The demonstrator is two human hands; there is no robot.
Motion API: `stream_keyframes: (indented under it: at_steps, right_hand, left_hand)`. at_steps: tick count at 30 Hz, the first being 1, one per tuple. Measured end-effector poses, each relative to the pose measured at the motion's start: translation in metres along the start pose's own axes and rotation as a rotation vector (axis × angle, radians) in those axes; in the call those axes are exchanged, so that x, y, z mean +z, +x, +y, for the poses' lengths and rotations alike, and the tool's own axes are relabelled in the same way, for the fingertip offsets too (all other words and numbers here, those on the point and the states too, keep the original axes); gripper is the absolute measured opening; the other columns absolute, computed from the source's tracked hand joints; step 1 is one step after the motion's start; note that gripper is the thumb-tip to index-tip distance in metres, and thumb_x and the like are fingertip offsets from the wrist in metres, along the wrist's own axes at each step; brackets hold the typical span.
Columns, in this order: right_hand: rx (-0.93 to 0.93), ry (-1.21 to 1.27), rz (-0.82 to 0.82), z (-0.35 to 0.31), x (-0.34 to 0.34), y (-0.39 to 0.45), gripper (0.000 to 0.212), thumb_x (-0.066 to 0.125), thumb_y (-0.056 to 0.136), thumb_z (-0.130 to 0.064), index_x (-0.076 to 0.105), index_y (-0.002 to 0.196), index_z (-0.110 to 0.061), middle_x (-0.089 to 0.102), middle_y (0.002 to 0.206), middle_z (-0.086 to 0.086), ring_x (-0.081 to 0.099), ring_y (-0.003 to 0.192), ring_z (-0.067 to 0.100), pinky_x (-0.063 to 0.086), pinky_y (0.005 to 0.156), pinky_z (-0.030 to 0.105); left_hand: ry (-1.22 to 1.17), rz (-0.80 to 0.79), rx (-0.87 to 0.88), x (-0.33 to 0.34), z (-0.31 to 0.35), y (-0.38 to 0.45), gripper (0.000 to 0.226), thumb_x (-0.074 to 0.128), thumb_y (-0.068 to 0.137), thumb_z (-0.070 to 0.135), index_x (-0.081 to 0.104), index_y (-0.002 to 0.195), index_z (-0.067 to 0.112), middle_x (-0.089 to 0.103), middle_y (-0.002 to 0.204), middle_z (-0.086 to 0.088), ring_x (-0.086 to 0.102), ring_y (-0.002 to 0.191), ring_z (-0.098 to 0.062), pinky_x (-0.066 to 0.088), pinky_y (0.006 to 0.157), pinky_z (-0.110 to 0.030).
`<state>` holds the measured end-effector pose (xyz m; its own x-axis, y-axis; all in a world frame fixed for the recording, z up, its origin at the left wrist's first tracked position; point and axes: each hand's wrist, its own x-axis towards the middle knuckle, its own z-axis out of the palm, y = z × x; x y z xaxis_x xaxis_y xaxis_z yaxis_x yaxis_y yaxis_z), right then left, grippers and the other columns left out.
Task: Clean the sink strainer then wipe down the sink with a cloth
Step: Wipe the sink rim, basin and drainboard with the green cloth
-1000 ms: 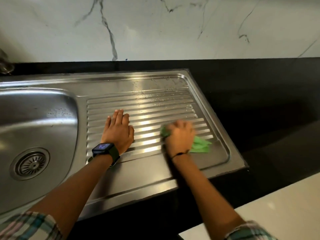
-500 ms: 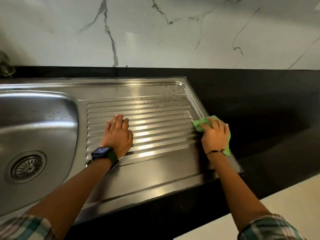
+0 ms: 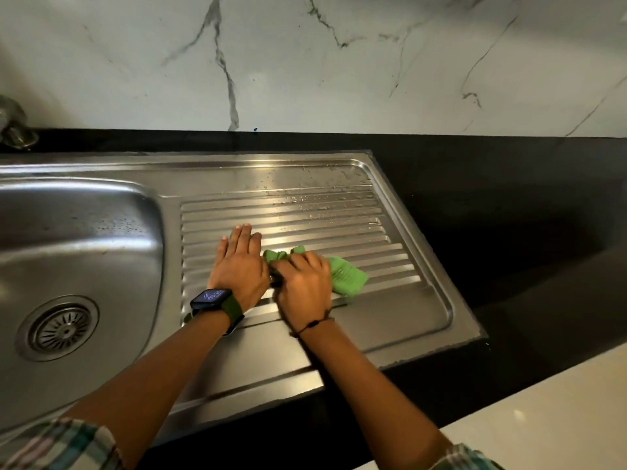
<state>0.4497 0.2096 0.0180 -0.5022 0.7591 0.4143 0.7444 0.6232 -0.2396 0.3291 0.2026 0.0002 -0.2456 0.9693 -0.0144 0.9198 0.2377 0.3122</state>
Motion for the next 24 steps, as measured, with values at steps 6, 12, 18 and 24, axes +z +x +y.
stream_keyframes:
  at_steps: [6, 12, 18, 24]
  right_hand:
    - [0.150, -0.344, -0.235, 0.119, -0.035, 0.024, 0.037, 0.042, 0.079, -0.013, 0.065, 0.104, -0.027, 0.065, 0.114, 0.000, 0.055, 0.107, 0.027, 0.037, 0.093, 0.041]
    - [0.560, -0.212, -0.098, 0.119, -0.031, 0.031, 0.034, 0.054, 0.069, 0.000, 0.069, 0.096, -0.015, 0.066, 0.106, 0.012, 0.054, 0.103, 0.034, 0.036, 0.091, 0.038]
    - [0.131, 0.111, -0.001, -0.007, 0.008, 0.021, 0.013, 0.061, 0.059, -0.009, 0.069, 0.067, -0.013, 0.069, 0.070, 0.007, 0.061, 0.067, 0.026, 0.047, 0.069, 0.029]
    - [-0.044, -0.074, -0.135, 0.073, -0.019, 0.023, 0.028, 0.056, 0.066, -0.007, 0.072, 0.087, -0.015, 0.072, 0.095, 0.007, 0.065, 0.089, 0.028, 0.047, 0.089, 0.038]
  left_hand:
    - [0.009, -0.021, 0.016, -0.005, -0.001, -0.004, 0.054, 0.024, 0.095, 0.027, 0.011, 0.145, 0.008, 0.005, 0.156, -0.011, 0.000, 0.145, -0.023, 0.000, 0.119, -0.039]
    - [0.003, -0.004, -0.005, -0.006, 0.003, -0.003, 0.055, 0.023, 0.095, 0.027, 0.012, 0.145, 0.008, 0.005, 0.156, -0.010, 0.000, 0.145, -0.023, 0.000, 0.119, -0.040]
    - [-0.106, 0.039, -0.025, -0.006, -0.001, 0.000, 0.054, 0.028, 0.094, 0.020, 0.015, 0.144, 0.007, 0.010, 0.156, -0.012, 0.004, 0.145, -0.022, 0.000, 0.119, -0.038]
    - [-0.128, 0.052, 0.006, -0.008, -0.002, -0.005, 0.055, 0.035, 0.093, 0.018, 0.017, 0.144, 0.007, 0.012, 0.155, -0.012, 0.006, 0.144, -0.023, 0.002, 0.119, -0.036]
